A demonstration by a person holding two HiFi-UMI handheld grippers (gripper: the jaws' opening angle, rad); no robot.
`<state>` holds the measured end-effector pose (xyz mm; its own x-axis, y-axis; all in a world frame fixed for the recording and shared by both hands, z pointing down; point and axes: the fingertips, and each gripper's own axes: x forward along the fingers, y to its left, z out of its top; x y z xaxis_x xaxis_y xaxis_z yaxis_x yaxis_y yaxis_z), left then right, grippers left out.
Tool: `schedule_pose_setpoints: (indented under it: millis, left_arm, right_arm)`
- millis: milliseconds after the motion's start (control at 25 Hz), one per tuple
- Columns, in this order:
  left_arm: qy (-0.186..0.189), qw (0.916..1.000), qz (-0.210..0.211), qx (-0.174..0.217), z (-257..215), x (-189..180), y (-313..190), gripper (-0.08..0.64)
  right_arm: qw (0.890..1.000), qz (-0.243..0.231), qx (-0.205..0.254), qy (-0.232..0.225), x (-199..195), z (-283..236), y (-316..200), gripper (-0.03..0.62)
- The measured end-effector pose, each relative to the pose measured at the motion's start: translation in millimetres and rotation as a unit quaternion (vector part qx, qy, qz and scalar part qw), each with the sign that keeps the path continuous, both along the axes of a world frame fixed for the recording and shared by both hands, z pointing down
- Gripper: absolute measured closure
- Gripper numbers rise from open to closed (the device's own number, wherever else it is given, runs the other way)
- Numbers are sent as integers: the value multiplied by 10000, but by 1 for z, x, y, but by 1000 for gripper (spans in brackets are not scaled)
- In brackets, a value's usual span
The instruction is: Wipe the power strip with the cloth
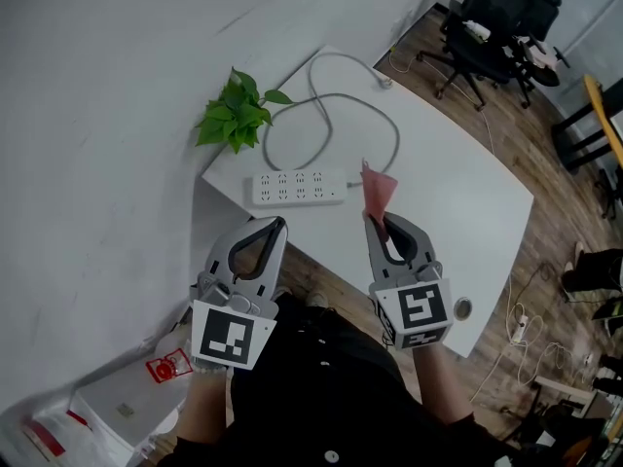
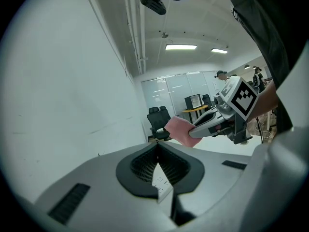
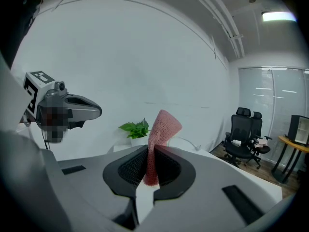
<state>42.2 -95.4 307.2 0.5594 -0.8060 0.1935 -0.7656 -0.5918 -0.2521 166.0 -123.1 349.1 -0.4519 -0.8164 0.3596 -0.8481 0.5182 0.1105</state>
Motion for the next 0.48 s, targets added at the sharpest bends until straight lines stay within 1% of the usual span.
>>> schedule_pose_setpoints:
  millis: [200,480]
  left_arm:
    - [3,10000,2,-26,0,-10,-10,546]
    - [10,10000,-54,-62,2,-21,-18,546]
  right_arm:
    - [9999,136,-66,66,1,4,-16,543]
    - [9991,179,-204,313,3,20,-38,543]
